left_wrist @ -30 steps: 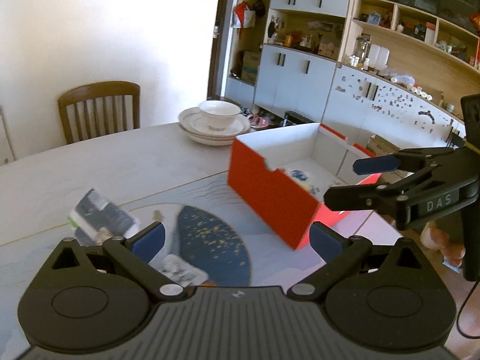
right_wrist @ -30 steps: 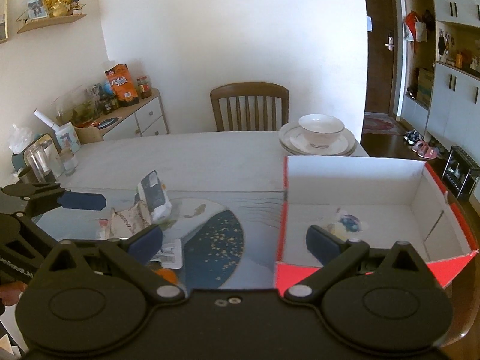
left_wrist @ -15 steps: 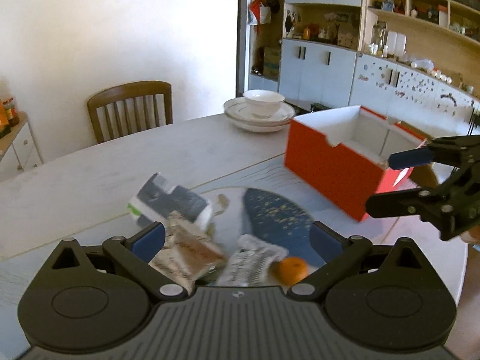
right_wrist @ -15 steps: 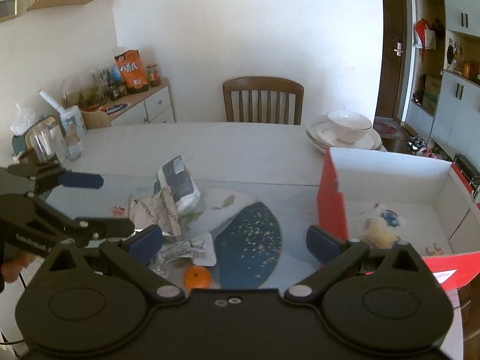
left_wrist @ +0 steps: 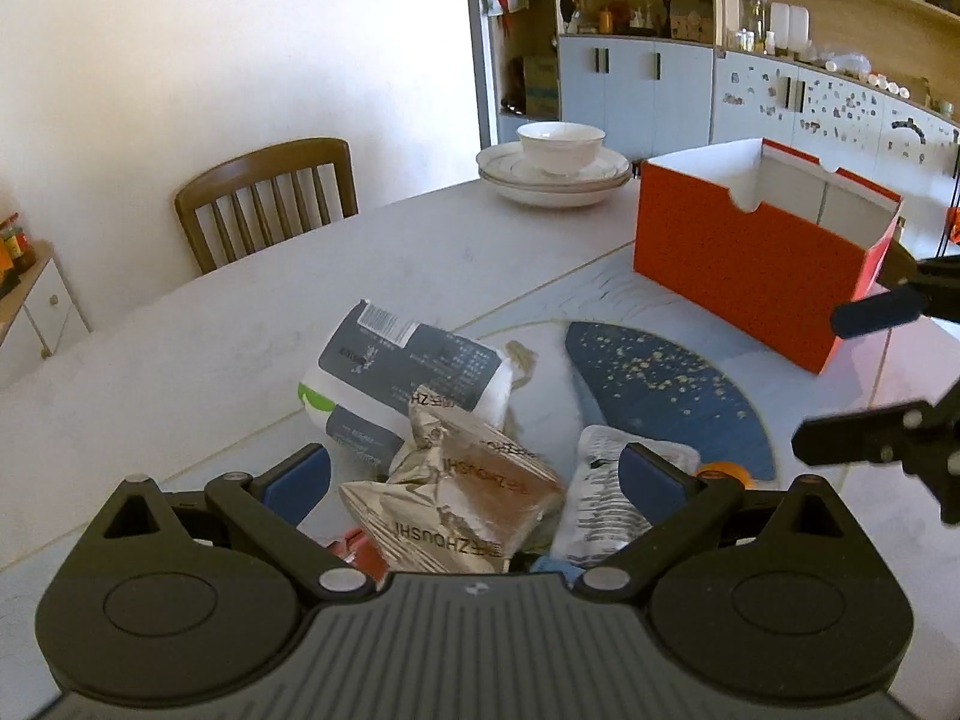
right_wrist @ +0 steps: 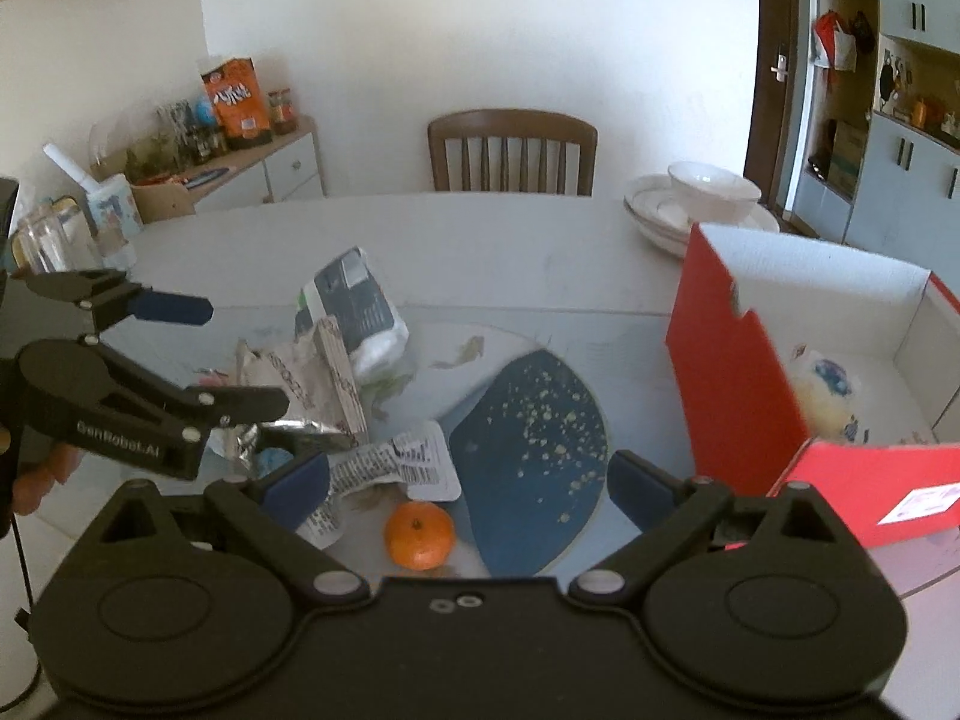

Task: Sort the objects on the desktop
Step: 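Grasp the silver snack bag with the left gripper while the right gripper grasps the orange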

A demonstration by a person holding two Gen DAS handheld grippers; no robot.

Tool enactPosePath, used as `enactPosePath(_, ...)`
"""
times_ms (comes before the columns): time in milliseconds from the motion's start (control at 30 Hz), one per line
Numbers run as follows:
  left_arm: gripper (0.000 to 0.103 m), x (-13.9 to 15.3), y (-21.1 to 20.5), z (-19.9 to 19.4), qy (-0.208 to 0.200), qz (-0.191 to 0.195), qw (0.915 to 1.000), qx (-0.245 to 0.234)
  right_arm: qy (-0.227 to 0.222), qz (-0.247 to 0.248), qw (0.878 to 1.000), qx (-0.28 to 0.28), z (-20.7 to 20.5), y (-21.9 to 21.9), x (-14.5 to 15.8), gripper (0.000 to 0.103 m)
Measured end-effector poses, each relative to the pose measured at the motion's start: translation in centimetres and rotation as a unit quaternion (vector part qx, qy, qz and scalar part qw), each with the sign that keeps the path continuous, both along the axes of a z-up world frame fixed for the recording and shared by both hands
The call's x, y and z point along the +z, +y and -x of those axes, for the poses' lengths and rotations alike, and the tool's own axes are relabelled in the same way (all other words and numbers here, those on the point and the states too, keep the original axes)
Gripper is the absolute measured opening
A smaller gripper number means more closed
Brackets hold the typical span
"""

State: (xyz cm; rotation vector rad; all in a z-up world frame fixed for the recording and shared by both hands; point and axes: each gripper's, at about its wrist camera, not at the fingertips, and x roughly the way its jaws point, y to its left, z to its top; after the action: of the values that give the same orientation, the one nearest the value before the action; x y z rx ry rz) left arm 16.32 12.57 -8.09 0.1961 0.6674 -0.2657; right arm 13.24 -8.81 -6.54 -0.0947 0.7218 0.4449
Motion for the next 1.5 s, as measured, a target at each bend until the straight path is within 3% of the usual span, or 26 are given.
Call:
enactPosePath(533,0.102,-3.2,-0.3,-3.0,0.033,-0.033,0.9989,-0.009,0.037,0.022,0.999,-0.007,-1.3,1.9,-3.9,0.091)
enactPosePath(900,0.100,-3.7,0.0,-3.3,0.048,-0.027,0.9984,-0.009,0.055,0.027,0.998,0.017,-1.3,2.7,-4.8,0.076)
enactPosePath(1267,0.081,-3.8,-0.1,-3.6,0.058,-0.029,0.9978,-0.010,0.064,0.030,0.997,0.030,-1.6,3.1,-5.0,0.061)
enactPosePath(1500,0.076,-3.7,-0.1,-3.7,0.061,-0.026,0.9978,-0.004,0.068,0.030,0.997,0.031,-1.7,3.0,-5.0,0.049)
